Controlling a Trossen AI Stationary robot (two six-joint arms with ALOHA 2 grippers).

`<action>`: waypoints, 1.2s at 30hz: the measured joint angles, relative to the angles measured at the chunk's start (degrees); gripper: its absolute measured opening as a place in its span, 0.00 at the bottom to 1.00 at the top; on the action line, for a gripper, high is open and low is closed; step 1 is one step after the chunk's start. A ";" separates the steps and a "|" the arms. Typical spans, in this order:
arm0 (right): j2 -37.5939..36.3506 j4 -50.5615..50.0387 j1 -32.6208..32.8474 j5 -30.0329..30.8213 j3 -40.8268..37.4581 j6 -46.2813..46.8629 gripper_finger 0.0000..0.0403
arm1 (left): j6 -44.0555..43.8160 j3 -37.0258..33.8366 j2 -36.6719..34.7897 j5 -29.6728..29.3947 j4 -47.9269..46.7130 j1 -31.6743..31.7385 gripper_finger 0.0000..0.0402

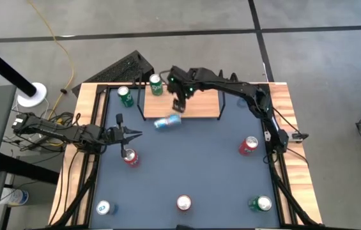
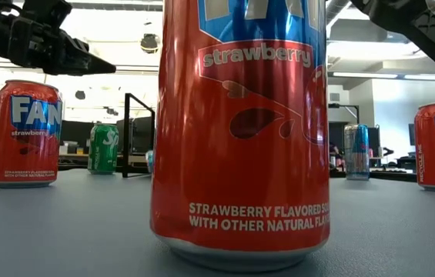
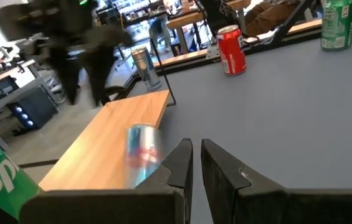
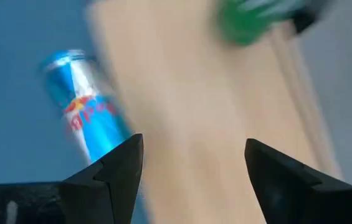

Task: Place canned beverage on shelf
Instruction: Put the middle blue soda can on the shelf

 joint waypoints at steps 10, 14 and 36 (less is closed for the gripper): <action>-0.45 -10.44 12.96 -1.38 -4.19 -1.94 0.67 | -0.81 0.00 0.00 0.05 -1.48 0.02 0.06; -1.32 -5.23 20.21 0.94 -12.07 -1.79 0.67 | -1.53 0.00 0.00 0.08 -2.43 0.02 0.06; -4.76 27.06 39.64 2.47 -28.41 -1.82 0.67 | -1.08 0.00 -0.01 0.19 -1.03 0.02 0.06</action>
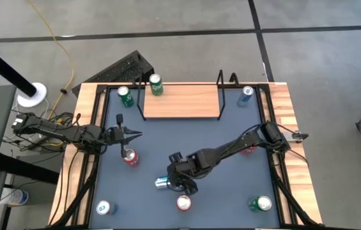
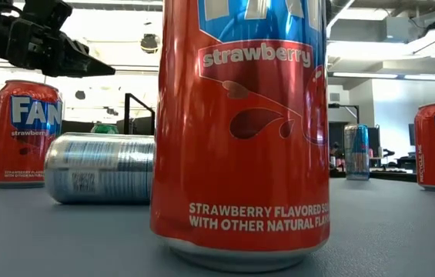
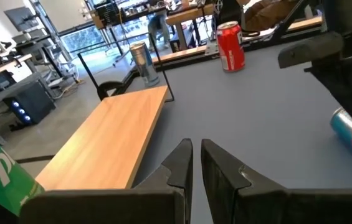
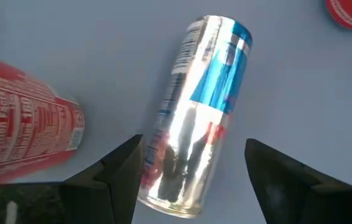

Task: Place canned beverage on shelf
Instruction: Put the middle blue soda can on the shelf

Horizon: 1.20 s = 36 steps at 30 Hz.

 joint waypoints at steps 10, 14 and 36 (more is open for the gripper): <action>-0.15 5.68 -2.89 -9.15 -5.40 2.52 0.67 | -0.03 0.00 0.01 -0.02 -0.28 0.00 0.06; -0.09 6.65 -2.76 -10.85 -7.09 2.78 0.67 | -0.05 0.00 0.01 -0.02 -0.28 0.00 0.06; 0.01 6.63 -4.40 -6.21 -8.54 -1.61 0.61 | 0.03 0.00 0.01 -0.04 -0.04 0.00 0.06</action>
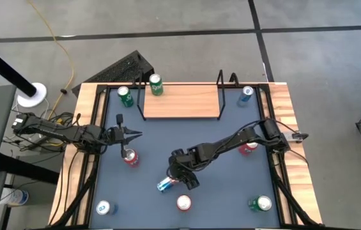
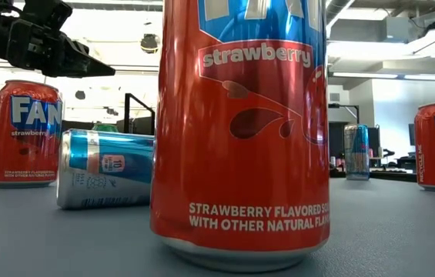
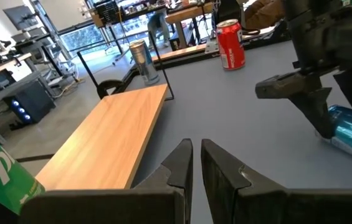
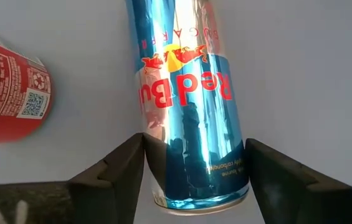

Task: Place canned beverage on shelf
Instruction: Put the middle blue soda can on the shelf

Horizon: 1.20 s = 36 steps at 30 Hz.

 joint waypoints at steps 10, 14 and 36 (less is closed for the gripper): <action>-0.44 1.80 -0.04 -0.01 -2.23 -1.25 0.39 | 0.02 0.00 0.00 -0.02 -0.02 0.00 0.06; -1.39 0.68 0.00 0.20 -2.43 -1.20 0.40 | 0.03 0.00 0.00 -0.04 -0.02 0.00 0.06; -6.19 -5.98 0.15 1.92 -2.56 -1.21 0.41 | -0.01 0.00 -0.02 -0.04 0.33 -0.01 0.06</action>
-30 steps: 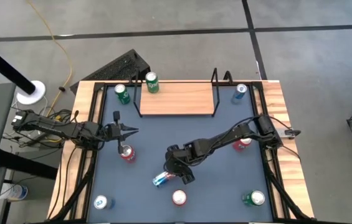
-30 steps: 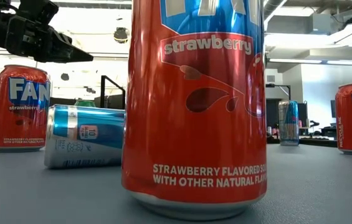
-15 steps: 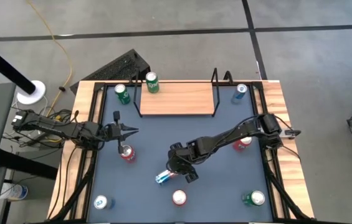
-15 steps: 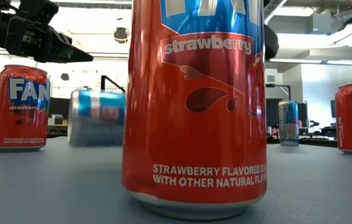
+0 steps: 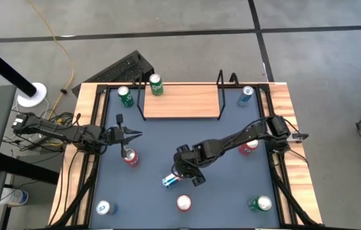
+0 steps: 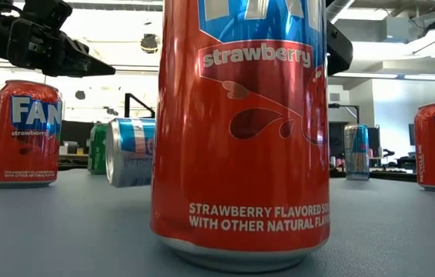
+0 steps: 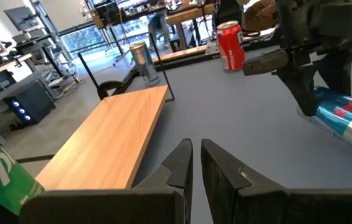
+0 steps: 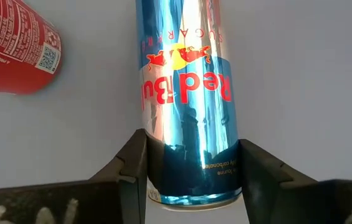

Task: Place canned beverage on shelf
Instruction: Put the middle blue soda can on the shelf

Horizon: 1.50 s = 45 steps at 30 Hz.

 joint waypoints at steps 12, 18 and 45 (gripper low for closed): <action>-0.11 -2.99 -0.02 2.38 1.13 -5.54 0.41 | 0.02 0.00 0.00 0.00 0.07 -0.01 0.06; -0.13 -11.05 -0.02 7.23 4.84 -8.37 0.41 | 0.04 0.00 0.01 0.01 0.11 0.01 0.06; -0.20 -19.82 -0.80 45.07 7.87 -48.72 0.42 | 0.09 0.15 0.00 0.02 0.57 0.00 0.06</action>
